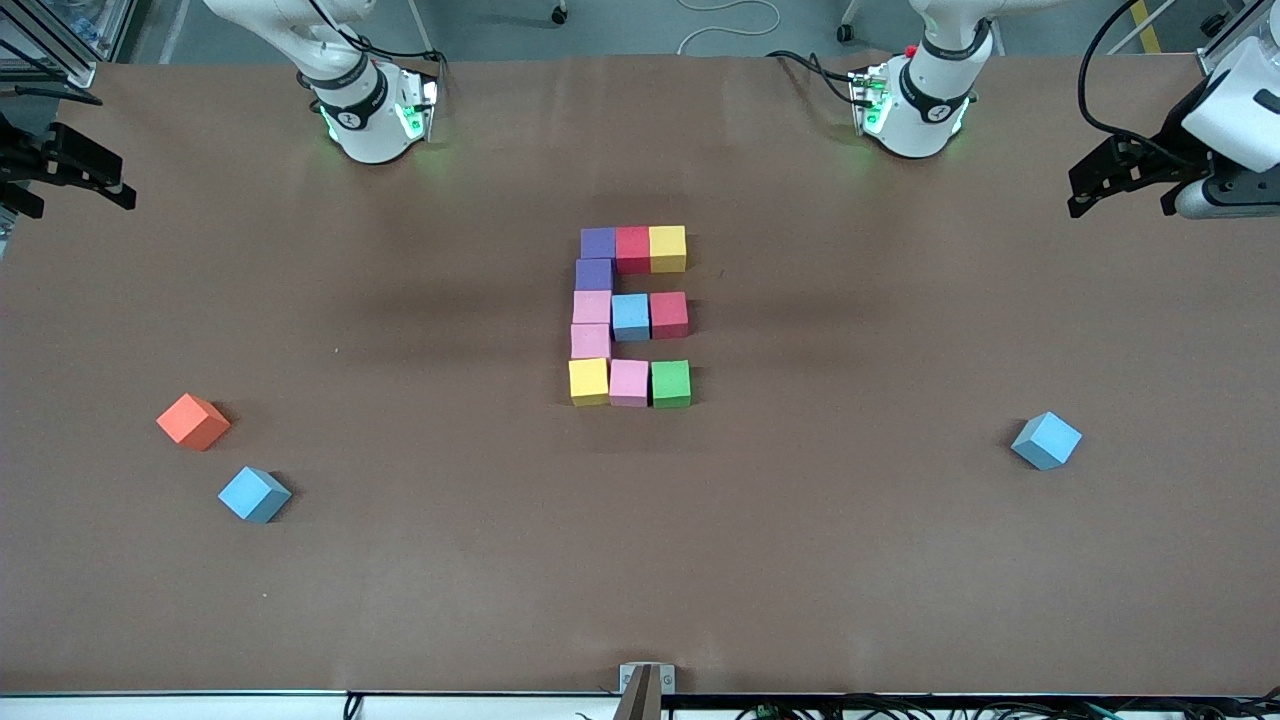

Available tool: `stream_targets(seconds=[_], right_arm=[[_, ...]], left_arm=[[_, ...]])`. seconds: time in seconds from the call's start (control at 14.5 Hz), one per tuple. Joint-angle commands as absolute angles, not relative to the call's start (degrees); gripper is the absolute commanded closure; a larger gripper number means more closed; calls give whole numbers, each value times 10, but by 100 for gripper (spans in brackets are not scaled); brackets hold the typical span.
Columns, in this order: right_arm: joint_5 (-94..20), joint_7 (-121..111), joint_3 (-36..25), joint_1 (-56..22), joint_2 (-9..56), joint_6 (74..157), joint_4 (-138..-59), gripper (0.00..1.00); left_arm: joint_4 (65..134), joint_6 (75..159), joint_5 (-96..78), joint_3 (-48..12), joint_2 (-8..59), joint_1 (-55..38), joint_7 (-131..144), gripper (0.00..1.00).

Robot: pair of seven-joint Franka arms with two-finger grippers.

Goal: Arrange 11 blocks into digit 3

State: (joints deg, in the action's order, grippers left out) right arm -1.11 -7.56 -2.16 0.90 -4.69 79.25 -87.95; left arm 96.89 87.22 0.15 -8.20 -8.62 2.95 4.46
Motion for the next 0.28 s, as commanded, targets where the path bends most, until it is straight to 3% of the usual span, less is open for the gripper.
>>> stream_targets(seconds=[0.0, 0.21], right_arm=[[-18, -83, -18, 19, -63, 802, -893, 0], [-20, -83, -18, 19, -64, 801, -893, 0]], left_arm=[[951, 867, -7, -83, -78, 33, 31, 0], [951, 867, -5, -83, -76, 29, 32, 0]])
